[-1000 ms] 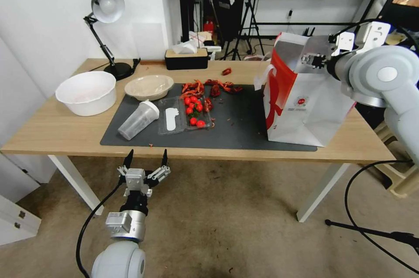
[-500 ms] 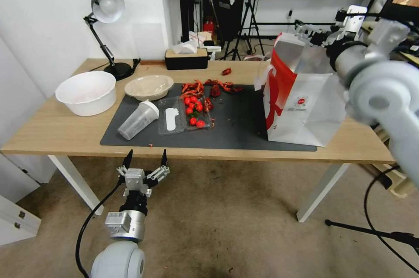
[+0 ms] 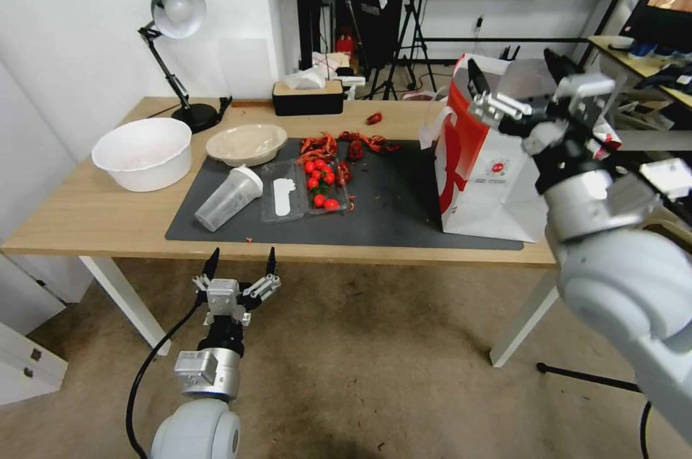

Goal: Pick up the trash from the table and place it into the takeout bag.

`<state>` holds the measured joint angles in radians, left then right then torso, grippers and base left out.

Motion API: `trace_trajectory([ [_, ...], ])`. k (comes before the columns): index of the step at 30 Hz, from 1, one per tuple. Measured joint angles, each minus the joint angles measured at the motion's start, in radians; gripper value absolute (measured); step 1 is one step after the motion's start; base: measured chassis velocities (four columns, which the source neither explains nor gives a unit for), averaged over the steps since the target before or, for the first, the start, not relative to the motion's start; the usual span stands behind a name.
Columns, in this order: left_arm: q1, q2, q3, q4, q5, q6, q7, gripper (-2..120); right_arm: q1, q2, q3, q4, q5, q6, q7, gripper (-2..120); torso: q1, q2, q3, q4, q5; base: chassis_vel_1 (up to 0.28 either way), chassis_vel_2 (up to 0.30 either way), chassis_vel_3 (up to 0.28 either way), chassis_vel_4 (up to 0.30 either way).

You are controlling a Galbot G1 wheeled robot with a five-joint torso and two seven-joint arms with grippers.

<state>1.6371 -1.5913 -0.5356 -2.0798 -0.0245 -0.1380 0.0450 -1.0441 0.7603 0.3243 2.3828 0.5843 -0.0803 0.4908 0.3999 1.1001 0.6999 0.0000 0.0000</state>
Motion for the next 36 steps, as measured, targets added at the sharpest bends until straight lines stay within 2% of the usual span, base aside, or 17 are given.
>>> trace_trajectory([
  [6,0.006,0.001,-0.003,-0.002,0.000,-0.006,0.000,100,-0.154,0.067,0.043,0.010,-0.137,0.061,-0.021,100,0.000,0.000,0.000,0.0000,-0.0001,0.000,0.000,0.000,0.000],
  [8,0.009,0.001,-0.004,-0.002,0.000,-0.008,-0.001,100,-0.245,0.112,0.056,0.019,-0.199,0.084,-0.025,100,0.000,0.000,0.000,-0.0001,0.0000,0.000,0.000,0.000,0.000],
  [17,0.009,0.002,-0.001,-0.001,0.000,-0.011,-0.001,100,-0.436,0.222,0.028,0.025,-0.352,0.139,-0.017,100,0.000,0.000,0.000,-0.0002,-0.0001,0.000,0.000,0.000,0.000],
  [22,0.007,0.003,0.000,0.002,0.000,-0.012,-0.001,100,-0.490,0.250,-0.007,-0.016,-0.402,0.164,-0.008,100,0.000,0.000,0.000,-0.0001,-0.0002,0.000,0.000,0.000,0.000],
  [36,0.003,-0.003,-0.003,0.013,0.003,-0.015,-0.001,100,-0.513,0.268,-0.045,-0.207,-0.397,0.228,0.001,100,0.000,0.000,0.000,0.0000,0.0000,0.000,0.000,0.000,0.000],
])
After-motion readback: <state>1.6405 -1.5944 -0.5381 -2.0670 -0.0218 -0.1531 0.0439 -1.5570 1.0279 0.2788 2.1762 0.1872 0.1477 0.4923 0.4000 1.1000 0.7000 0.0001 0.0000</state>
